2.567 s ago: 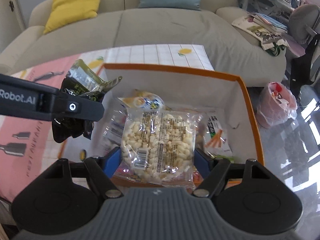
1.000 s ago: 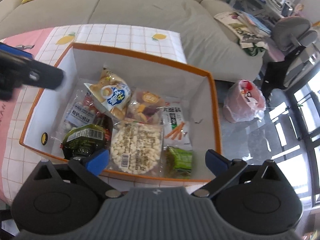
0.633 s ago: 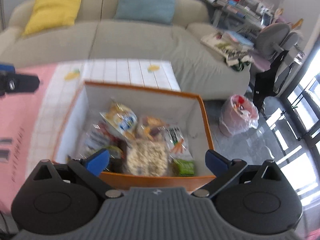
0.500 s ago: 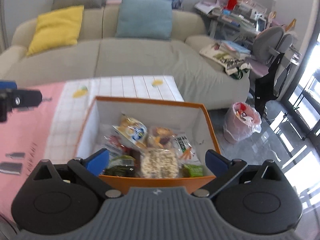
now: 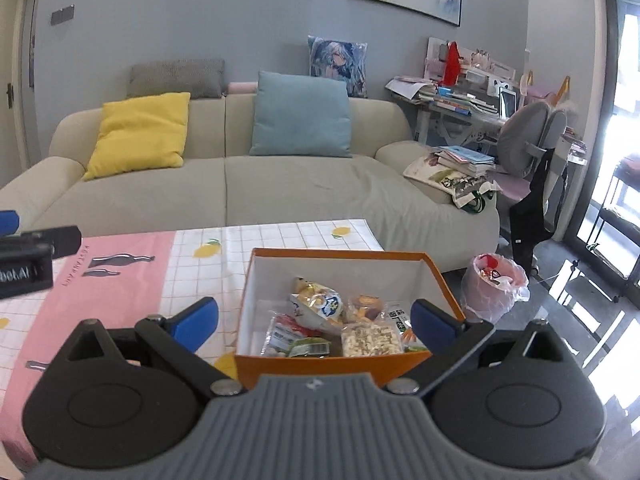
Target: Organize snacks
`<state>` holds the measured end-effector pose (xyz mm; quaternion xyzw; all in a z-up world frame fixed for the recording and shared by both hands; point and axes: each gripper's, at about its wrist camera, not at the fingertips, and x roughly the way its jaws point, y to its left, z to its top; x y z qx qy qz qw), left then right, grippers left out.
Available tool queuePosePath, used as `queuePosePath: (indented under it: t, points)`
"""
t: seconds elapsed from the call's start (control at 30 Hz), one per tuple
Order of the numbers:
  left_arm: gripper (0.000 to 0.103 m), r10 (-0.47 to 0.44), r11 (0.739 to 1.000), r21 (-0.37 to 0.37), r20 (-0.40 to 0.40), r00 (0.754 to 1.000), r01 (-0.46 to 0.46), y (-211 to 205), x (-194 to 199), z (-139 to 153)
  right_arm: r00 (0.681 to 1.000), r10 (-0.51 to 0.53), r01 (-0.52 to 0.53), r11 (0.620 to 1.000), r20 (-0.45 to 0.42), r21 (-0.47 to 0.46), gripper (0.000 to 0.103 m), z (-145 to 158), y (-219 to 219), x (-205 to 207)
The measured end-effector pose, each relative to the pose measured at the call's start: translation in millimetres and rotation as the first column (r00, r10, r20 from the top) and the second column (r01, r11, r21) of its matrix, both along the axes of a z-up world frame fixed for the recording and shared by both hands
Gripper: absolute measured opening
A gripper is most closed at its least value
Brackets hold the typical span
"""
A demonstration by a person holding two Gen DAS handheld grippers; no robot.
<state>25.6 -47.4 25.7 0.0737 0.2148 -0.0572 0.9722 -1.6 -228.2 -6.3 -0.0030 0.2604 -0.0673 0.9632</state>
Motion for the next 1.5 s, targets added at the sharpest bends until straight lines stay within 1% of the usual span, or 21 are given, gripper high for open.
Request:
queuePosePath:
  t: [0.1, 0.27, 0.37, 0.6, 0.83, 1.0, 1.5]
  points:
    - [0.091, 0.012, 1.000, -0.026, -0.022, 1.000, -0.012, 8.4, -7.3, -4.0, 1.000, 0.009, -0.009, 1.000, 0.012, -0.002, 0.100, -2.2, 7.7, -10.9]
    - [0.091, 0.032, 0.995, -0.090, -0.109, 0.994, -0.042, 20.9, -9.8, -15.6, 1.000, -0.020, 0.020, 1.000, -0.017, 0.018, 0.100, -10.2, 10.6, -12.8]
    - [0.091, 0.027, 0.991, -0.122, -0.155, 0.987, -0.046, 25.9, -6.6, -23.1, 0.999, -0.030, 0.031, 0.999, -0.030, 0.033, 0.100, -14.6, 10.6, -11.7]
    - [0.091, 0.014, 0.990, -0.131, -0.229, 0.973, -0.045, 26.7, -4.1, -36.1, 0.998, -0.039, 0.041, 0.999, -0.050, 0.034, 0.100, -22.6, 11.3, -9.5]
    - [0.091, 0.020, 0.992, -0.114, -0.249, 0.968, -0.050, 23.8, -5.5, -39.2, 0.998, -0.033, 0.034, 0.999, -0.045, 0.023, 0.100, -24.1, 15.1, -10.4]
    - [0.091, 0.026, 0.993, -0.104, -0.248, 0.969, -0.053, 23.3, -5.2, -38.7, 0.999, -0.036, 0.037, 0.999, -0.039, 0.025, 0.100, -23.9, 15.1, -11.4]
    - [0.091, 0.024, 0.993, -0.104, -0.250, 0.968, -0.051, 23.4, -5.5, -38.2, 0.999, -0.034, 0.035, 0.999, -0.033, 0.022, 0.100, -23.9, 16.6, -10.1]
